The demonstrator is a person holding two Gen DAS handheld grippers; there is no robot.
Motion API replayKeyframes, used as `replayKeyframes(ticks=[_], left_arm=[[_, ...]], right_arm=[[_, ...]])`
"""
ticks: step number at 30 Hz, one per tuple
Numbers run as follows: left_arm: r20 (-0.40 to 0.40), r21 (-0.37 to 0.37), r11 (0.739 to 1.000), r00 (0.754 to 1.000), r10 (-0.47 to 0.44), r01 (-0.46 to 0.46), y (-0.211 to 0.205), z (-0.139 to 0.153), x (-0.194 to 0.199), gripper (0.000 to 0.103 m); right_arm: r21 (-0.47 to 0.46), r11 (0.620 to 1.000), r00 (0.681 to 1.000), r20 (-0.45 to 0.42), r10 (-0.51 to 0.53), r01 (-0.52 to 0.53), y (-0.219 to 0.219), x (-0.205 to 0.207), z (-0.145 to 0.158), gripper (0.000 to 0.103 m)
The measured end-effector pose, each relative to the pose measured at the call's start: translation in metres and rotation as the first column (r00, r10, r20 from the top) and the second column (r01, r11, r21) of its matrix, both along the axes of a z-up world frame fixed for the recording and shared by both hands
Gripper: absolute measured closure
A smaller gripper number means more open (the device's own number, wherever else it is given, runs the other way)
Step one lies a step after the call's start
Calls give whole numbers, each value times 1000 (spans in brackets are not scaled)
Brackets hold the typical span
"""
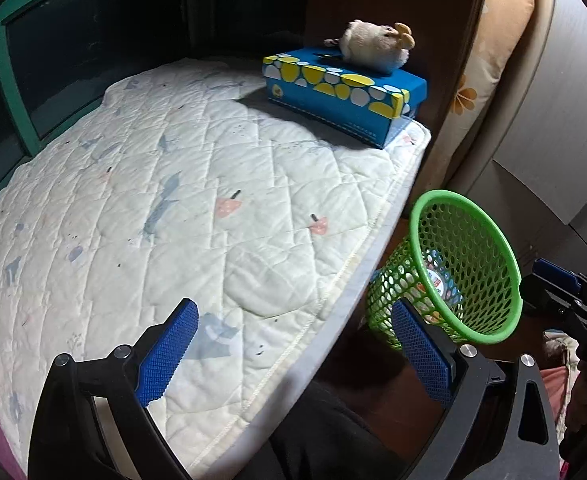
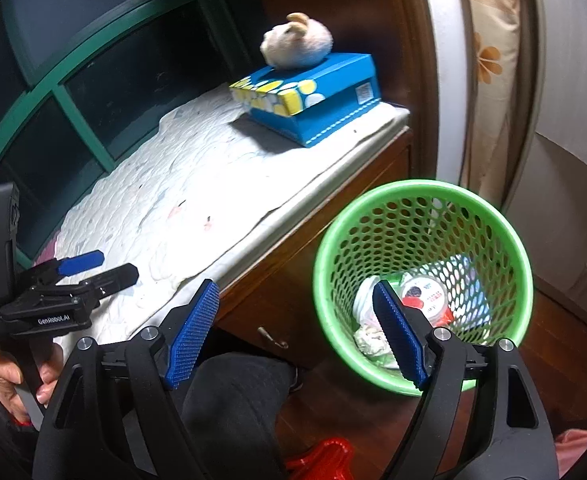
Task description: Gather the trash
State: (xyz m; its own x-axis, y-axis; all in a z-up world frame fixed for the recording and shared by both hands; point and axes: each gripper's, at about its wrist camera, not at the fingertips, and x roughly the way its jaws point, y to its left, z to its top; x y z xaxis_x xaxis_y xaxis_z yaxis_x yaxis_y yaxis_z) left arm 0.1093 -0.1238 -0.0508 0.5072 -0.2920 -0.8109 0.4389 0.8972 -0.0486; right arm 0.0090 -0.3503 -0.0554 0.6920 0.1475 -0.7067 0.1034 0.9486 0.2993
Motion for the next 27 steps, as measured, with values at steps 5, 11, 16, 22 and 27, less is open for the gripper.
replayKeyframes(ticks=[5,11,16,22,27], left_arm=[[67,32,996,995,79,-81,31,9,-5,8],[102,28,986,982,158,-162,64,18,-11,7],[115,11,973,967,229,-232,90,23,-15,7],[125,-2,958,950,285,-287,114,27,-23,7],[145,-15,945,934,326,-327,127,33,-27,7]], right_arm=[[-28,998,999,-1,49,-49,24,9,3,21],[-18,996,996,1,89,-89,48,18,5,20],[-21,994,994,13,111,-111,67,25,11,20],[-19,991,990,24,136,-136,88,29,15,18],[-34,988,988,37,151,-149,101,27,20,17]])
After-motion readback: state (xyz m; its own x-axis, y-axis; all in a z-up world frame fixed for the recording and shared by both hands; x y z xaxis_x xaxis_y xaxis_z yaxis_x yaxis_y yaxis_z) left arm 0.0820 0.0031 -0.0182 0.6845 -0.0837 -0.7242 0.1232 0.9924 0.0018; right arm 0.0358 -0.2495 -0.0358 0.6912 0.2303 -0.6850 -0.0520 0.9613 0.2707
